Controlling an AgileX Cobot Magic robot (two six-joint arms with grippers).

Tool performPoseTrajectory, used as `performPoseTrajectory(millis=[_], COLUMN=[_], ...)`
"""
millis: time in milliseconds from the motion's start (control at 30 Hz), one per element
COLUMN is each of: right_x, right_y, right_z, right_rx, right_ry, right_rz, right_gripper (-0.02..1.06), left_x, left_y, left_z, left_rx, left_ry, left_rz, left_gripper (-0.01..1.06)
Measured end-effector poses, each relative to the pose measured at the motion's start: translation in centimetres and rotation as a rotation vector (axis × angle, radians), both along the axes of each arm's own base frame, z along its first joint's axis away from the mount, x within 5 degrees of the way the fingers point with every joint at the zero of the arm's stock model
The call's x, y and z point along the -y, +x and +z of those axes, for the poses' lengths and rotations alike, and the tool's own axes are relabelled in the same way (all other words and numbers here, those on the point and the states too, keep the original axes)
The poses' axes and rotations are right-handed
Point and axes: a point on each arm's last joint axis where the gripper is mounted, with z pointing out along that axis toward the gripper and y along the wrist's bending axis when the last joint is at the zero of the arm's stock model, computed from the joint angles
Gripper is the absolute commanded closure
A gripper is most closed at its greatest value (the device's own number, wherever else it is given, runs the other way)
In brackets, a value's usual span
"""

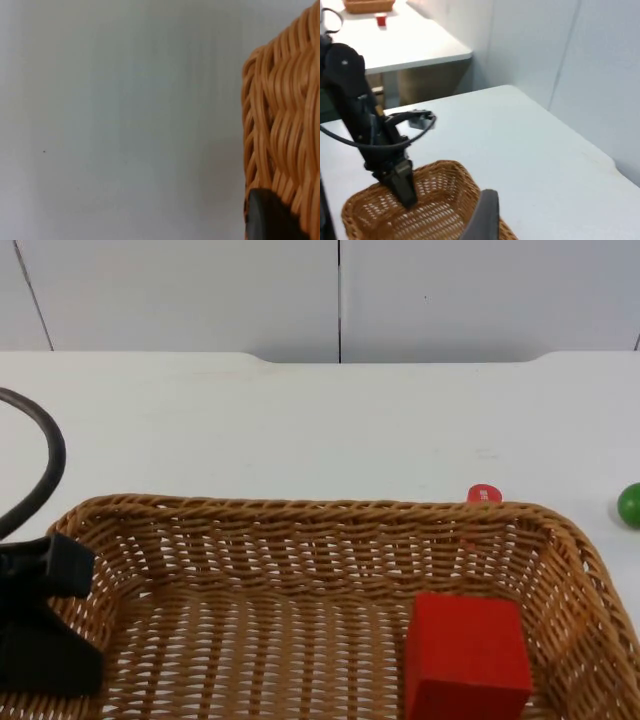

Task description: Pick up the basket with the left hand and place the object to the left of the red cylinder into the basket with the right hand.

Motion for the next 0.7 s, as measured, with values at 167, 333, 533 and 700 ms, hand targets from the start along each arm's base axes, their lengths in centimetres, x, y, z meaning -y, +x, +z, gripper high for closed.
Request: performPoseTrajectory(millis=[167,333,533,700], right_x=[0.8,0.6,0.5,0.5], right_y=[-0.2,0.1,0.2,0.3], right_z=[-1.3,-2.4,-2.8,-2.8], right_rx=[-0.010,-0.031,-0.029,-0.017], right_ry=[-0.012,-0.043,-0.045,-0.046], right_rz=[-0.039,-0.051,-0.051,-0.056], right_gripper=[0.29,0.29,0.29,0.29], left_x=[0.0,0.0,0.2,0.4], left_y=[0.0,0.0,1.9,6.0], left_z=[0.0,0.0,1.4,2.2], left_rx=[0.001,0.001,0.069,0.103], left_ry=[0.001,0.001,0.035,0.090], left_rz=[-0.002,-0.002,-0.024,-0.041], left_gripper=[1.05,1.05,1.05,1.05])
